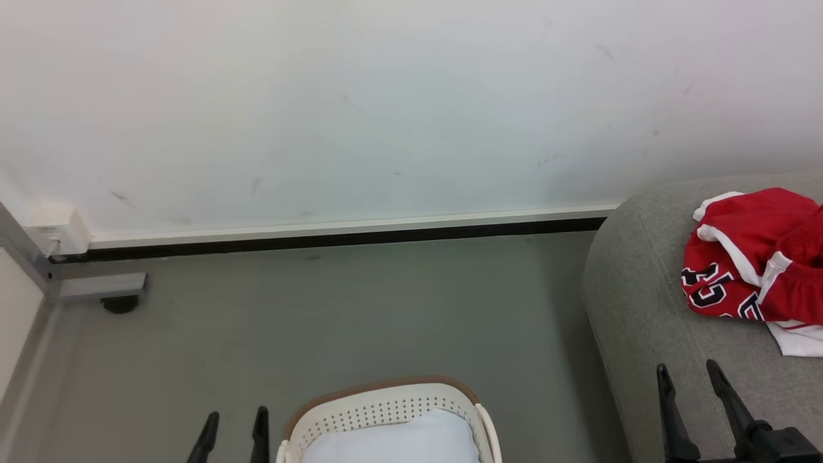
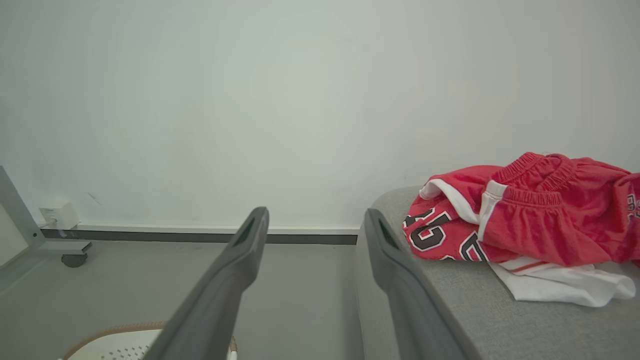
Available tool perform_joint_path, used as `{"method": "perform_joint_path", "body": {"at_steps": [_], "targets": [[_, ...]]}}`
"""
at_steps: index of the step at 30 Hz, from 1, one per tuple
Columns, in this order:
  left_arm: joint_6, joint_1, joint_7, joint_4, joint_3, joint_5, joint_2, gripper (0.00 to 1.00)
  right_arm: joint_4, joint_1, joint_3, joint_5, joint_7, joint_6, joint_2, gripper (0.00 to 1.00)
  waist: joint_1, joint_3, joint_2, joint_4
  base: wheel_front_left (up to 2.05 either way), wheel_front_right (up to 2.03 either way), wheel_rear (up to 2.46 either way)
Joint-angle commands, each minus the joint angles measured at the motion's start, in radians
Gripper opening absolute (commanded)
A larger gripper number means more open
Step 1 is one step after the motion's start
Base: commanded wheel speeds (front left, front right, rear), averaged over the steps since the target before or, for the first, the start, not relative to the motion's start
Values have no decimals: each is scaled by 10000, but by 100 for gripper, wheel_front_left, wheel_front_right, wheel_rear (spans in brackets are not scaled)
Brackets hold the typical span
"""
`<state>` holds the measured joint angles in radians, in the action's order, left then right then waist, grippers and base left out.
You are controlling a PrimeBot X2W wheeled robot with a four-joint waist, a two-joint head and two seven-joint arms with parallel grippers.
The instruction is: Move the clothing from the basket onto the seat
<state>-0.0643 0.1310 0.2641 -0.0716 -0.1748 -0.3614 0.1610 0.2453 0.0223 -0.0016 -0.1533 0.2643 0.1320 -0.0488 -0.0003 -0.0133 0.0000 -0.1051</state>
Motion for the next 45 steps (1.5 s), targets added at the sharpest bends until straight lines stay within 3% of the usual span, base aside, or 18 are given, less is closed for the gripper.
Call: {"method": "perform_joint_path", "body": {"at_steps": [1,13,27,28,34,45], "targets": [[100,120,3,-57,111,212,-64,100,43,-146,17,47,-1,-26,-36,100,3,-73,0,96,0,0,0],[928,36,3,-479,1035,864,-643,100,98,-294,263,-126,-1,-26,-34,100,3,-119,0,99,0,0,0],[1480,-102,4,-779,1505,1115,-966,100,109,-290,189,-133,-1,-25,-32,100,3,-122,0,-299,0,0,0],[1482,-41,0,-775,1479,1100,-963,0,113,-205,224,-152,0,-2,0,0,3,-121,0,-300,0,0,0],[1493,-1,-71,-1252,1416,943,-1046,0,527,-338,244,-317,-50,0,77,0,3,-125,0,-298,0,0,0],[1453,-377,-598,-1244,1645,-888,-1050,0,482,-109,41,-2263,-568,-2,61,0,3,-109,0,-189,0,0,0]]}}
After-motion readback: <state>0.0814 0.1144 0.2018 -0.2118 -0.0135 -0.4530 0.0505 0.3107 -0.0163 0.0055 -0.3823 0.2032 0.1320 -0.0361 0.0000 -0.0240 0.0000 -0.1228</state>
